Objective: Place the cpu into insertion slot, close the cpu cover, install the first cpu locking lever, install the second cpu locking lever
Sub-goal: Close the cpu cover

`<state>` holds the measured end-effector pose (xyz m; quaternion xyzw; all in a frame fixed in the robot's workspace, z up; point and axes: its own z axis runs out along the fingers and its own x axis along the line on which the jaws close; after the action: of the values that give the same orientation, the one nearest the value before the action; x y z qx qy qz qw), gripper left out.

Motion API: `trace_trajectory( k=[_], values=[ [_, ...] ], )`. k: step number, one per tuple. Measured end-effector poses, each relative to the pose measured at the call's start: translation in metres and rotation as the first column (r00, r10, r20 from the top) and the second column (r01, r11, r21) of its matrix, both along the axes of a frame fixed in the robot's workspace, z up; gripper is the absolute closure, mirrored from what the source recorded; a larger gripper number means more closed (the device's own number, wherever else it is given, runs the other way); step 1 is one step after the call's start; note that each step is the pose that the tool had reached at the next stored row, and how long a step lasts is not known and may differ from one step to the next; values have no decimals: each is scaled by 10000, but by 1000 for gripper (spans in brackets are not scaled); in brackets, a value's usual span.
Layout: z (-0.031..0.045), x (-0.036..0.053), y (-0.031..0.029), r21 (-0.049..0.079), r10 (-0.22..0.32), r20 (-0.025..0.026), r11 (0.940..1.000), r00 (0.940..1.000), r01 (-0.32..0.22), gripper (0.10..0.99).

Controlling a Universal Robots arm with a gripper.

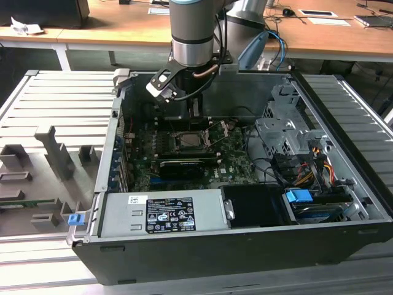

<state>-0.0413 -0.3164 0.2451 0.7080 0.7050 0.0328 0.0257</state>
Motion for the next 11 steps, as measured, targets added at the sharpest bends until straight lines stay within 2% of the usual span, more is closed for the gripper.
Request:
trace_trajectory(
  k=[11],
  values=[
    [35,0,0,-1,0,0,10000,10000,0,980]
  ],
)
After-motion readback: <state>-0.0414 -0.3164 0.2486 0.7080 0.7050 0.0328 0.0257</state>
